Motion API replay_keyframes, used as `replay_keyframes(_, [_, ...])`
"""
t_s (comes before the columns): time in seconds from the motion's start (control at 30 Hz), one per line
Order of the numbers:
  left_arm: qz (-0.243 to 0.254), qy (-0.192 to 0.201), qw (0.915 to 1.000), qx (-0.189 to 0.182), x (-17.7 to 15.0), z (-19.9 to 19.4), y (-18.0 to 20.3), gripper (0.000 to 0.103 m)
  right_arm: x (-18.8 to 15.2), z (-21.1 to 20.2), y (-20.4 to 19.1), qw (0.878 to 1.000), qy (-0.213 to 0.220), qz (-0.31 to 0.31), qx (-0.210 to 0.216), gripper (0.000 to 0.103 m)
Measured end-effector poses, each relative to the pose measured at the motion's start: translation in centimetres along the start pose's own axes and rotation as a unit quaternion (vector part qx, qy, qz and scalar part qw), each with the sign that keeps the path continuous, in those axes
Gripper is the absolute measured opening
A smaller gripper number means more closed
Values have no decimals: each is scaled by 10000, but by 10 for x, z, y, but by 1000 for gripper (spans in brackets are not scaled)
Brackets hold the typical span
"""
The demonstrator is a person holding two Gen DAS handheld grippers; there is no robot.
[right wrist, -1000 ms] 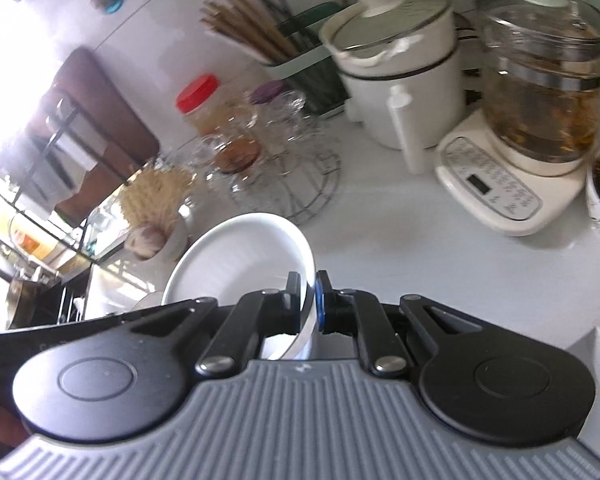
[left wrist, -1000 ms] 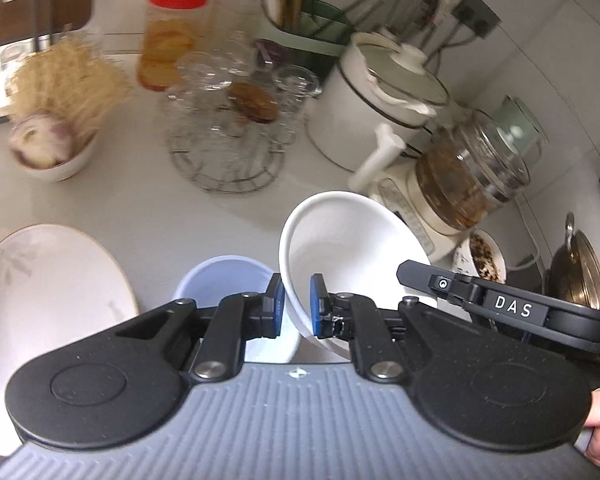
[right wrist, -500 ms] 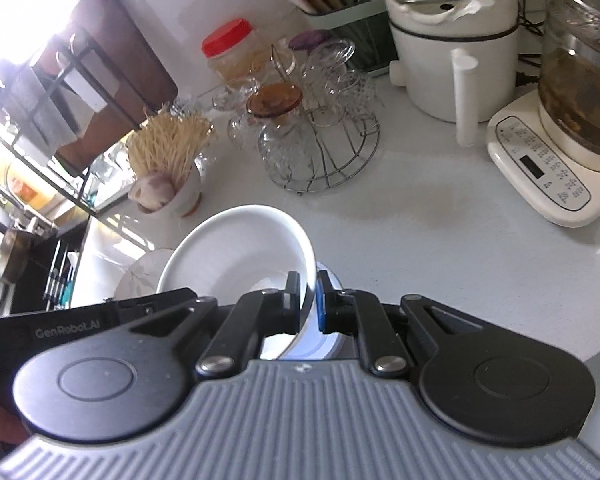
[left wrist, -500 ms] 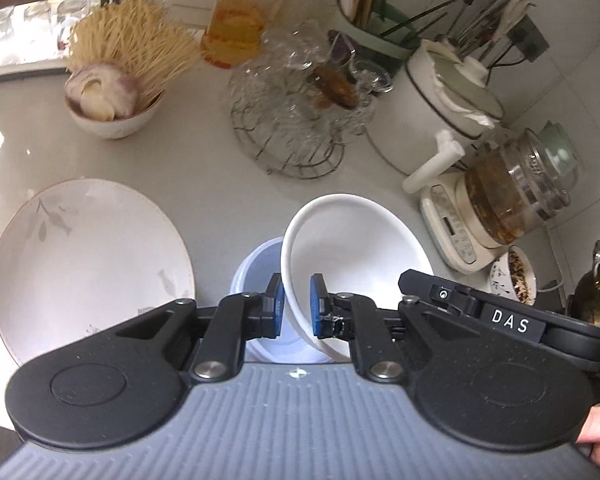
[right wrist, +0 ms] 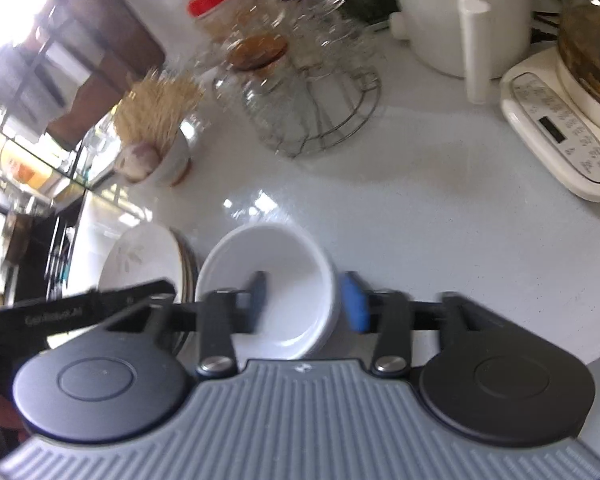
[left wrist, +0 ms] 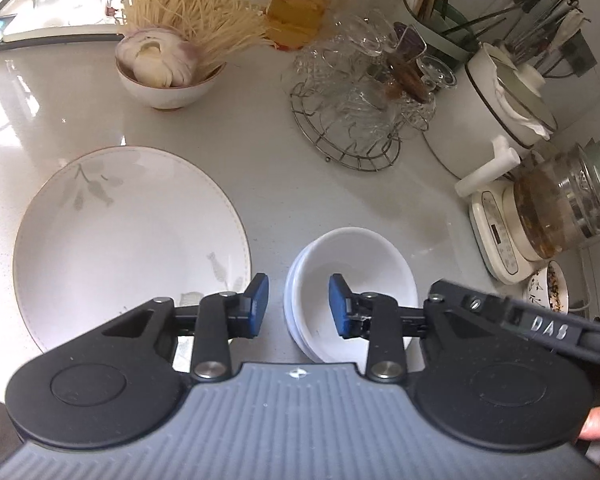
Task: Organize plates and bowls
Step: 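Close both grippers on the rim of the whole bowl stack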
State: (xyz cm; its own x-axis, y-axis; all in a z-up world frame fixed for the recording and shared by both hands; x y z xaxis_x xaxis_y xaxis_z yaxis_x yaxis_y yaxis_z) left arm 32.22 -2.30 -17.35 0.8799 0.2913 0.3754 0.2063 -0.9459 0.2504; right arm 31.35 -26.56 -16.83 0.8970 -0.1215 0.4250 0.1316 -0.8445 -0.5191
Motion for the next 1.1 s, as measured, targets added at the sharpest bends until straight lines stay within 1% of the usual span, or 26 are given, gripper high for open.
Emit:
replay_keyframes(0.23, [-17,-83,10000,-19,-1,9,6,38,2,14,17,9990,-265,343,148,52])
replay_keyframes(0.37, [-19,-132,9999,50,-3,17,7,38,-3,29,22,9981,-448,398,167,52])
replay_keyframes(0.5, [-13,-171,9998,89,-7,21,7,38,-8,43,24,9970,-595,399,308,51])
replay_keyframes(0.6, [-37,-194,9997,164,-9,23,6,38,-10,50,27,9961,-635,516,331,50])
replay_keyframes(0.7, [-46,-190,9997,154,-11,23,6,38,-10,55,32,9951,-672,614,379,50])
replay_keyframes(0.77, [-80,-211,9995,215,-12,25,3,38,-11,58,34,9950,-694,620,359,46])
replay_keyframes(0.93, [-100,-271,9991,298,-16,25,-1,38,-14,63,33,9940,-794,612,447,45])
replay_keyframes(1.0, [-111,-287,9990,319,-19,25,-1,38,-14,66,33,9931,-837,662,490,40])
replay_keyframes(1.1, [-111,-317,9989,334,-22,25,-1,38,-16,66,32,9932,-838,667,459,38])
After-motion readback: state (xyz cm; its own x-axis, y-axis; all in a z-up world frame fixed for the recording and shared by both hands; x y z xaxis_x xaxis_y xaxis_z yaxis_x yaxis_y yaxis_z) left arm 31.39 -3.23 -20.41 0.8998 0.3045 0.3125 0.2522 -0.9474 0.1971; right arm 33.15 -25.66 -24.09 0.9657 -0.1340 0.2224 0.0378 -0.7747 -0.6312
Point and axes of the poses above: each gripper's, at about its wrist camera, not at the fingertips, and z roughly the way its jaws point, y to its right, x to its top, the point moved 5 cm from there along z, roughly the way its jaws point, and after that the axes turned 7 degrees about x, right-handed, at the moved point
